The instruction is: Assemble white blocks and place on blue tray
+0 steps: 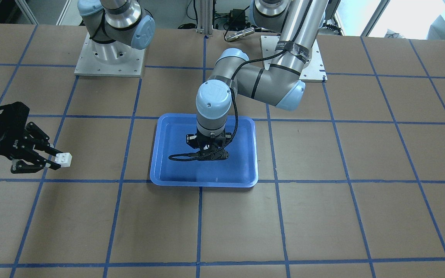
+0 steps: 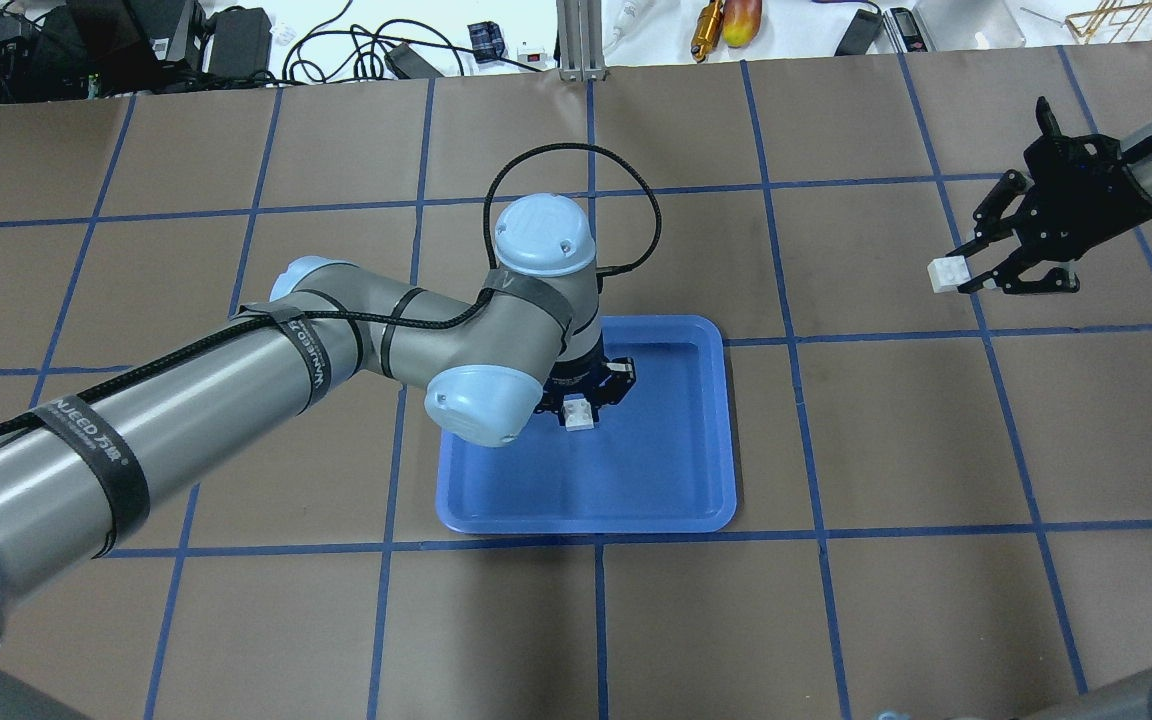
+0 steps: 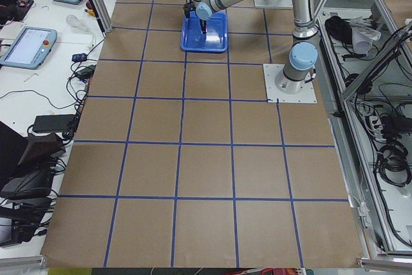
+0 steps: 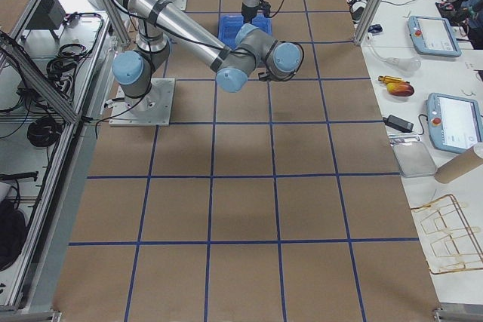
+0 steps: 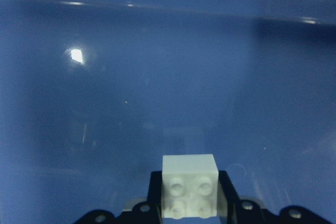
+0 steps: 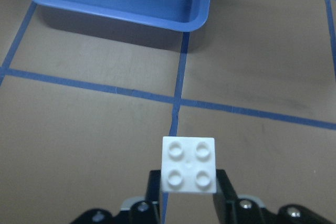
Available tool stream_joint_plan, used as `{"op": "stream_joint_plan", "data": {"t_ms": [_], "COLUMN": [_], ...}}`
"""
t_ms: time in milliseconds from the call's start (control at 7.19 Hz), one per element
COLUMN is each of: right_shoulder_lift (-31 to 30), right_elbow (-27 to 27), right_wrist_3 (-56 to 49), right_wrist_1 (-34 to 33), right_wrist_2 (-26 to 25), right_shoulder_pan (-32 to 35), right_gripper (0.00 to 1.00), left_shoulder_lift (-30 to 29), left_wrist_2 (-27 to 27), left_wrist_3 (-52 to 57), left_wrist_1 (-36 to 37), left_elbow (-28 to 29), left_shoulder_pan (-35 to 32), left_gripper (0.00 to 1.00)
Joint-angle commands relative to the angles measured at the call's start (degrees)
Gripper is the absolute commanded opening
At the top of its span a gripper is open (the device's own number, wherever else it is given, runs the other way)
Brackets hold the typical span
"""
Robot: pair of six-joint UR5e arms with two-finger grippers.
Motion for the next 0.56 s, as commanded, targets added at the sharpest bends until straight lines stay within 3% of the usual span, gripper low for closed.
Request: {"op": "stream_joint_plan", "data": {"t_ms": [0, 417], "right_shoulder_lift": [-1.20, -1.12], "right_elbow": [0.16, 1.12], "right_wrist_3": [3.65, 8.93], "right_wrist_1": [0.52, -2.45], "right_wrist_2": [1.99, 2.25], "right_shoulder_pan": [5.75, 15.34], "right_gripper": [0.00, 0.00], "left_shoulder_lift": [0.44, 2.38], "left_wrist_2": [0.09, -3.76], "left_wrist_3": [1.54, 4.01], "left_wrist_1": [0.43, -0.18], "left_elbow": [0.30, 1.10], "left_shoulder_pan": [0.00, 6.23], "left_gripper": [0.93, 1.00]}}
